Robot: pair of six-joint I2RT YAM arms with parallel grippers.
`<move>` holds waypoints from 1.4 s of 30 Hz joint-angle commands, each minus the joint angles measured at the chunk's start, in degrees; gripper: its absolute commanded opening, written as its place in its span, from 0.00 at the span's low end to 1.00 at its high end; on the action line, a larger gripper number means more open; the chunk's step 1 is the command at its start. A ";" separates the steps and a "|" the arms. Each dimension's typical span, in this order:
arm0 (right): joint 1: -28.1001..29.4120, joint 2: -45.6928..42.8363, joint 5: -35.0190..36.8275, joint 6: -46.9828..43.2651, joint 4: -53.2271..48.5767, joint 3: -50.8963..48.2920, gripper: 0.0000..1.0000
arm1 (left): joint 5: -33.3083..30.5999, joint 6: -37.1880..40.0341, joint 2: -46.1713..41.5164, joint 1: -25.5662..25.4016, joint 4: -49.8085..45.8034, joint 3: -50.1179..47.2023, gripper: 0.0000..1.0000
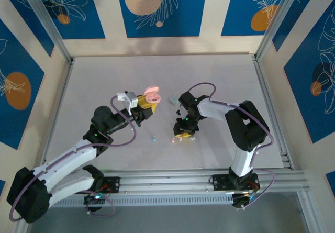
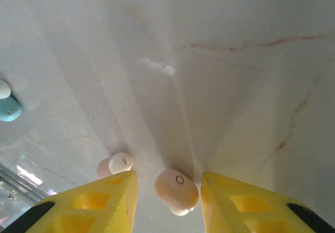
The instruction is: Insert wireless bluetooth earbuds into charging case
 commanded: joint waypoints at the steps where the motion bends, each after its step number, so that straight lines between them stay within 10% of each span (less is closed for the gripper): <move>1: 0.03 1.89 -1.82 -1.74 -1.01 0.81 0.38 | 0.79 -0.12 -0.02 -0.18 0.60 1.18 0.30; 35: 1.24 -0.94 16.00 6.94 -2.48 1.72 0.26 | 0.30 0.04 -0.03 -0.19 0.07 1.42 0.30; 42: 0.40 -1.76 10.26 7.75 -0.34 0.95 0.30 | 0.00 0.52 -0.54 -0.14 -1.04 1.79 0.30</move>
